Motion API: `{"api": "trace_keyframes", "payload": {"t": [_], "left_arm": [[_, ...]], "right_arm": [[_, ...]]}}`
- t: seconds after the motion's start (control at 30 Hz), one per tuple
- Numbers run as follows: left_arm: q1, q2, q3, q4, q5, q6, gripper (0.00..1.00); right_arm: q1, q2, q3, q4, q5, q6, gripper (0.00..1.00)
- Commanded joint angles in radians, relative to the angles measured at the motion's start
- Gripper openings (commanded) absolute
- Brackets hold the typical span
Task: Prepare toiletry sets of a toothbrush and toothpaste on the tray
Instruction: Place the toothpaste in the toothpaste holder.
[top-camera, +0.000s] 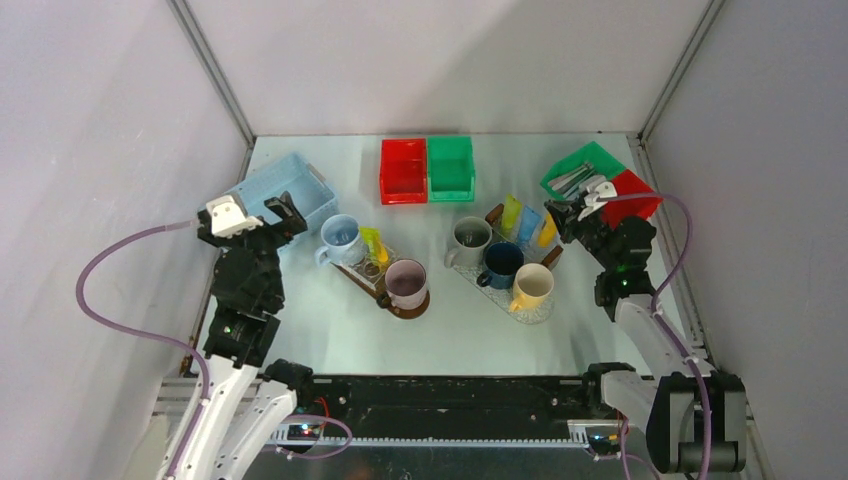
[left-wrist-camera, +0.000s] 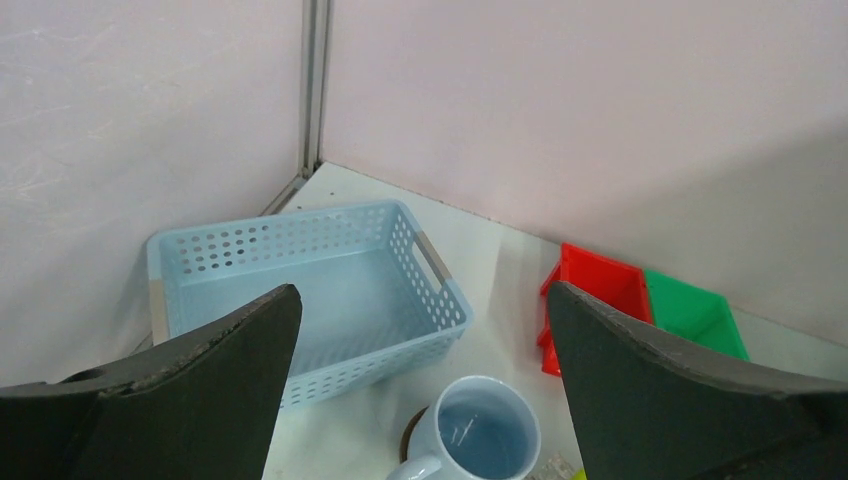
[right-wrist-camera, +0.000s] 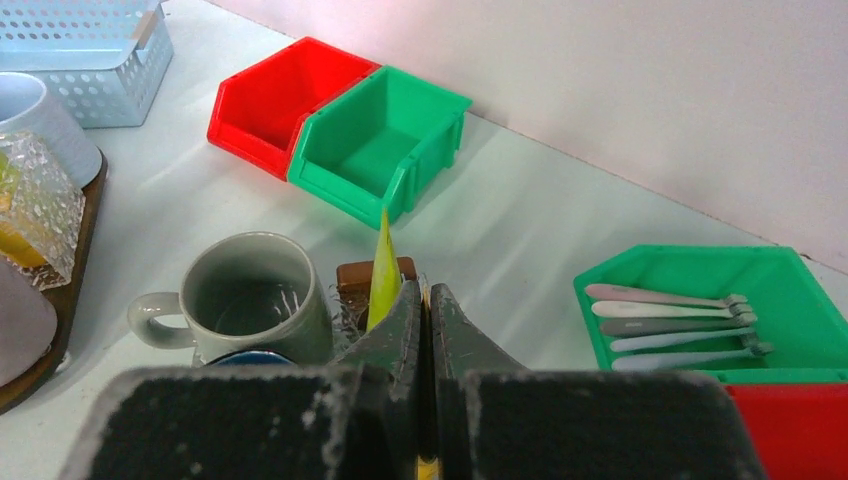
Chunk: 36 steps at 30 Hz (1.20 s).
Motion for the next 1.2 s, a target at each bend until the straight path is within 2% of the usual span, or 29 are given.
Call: {"api": "trace_keyframes", "payload": {"t": [0.0, 0.27, 1.17], "left_arm": [[0.015, -0.014, -0.005, 0.066, -0.049, 0.025, 1.00], [0.027, -0.016, -0.012, 0.069, -0.052, 0.019, 1.00], [0.055, -0.013, -0.024, 0.084, -0.021, 0.003, 1.00]], "right_arm": [[-0.016, 0.031, -0.013, 0.207, -0.072, -0.015, 0.00], [-0.058, 0.091, -0.063, 0.326, -0.120, 0.009, 0.00], [-0.064, 0.166, -0.107, 0.353, -0.194, -0.026, 0.02]]}}
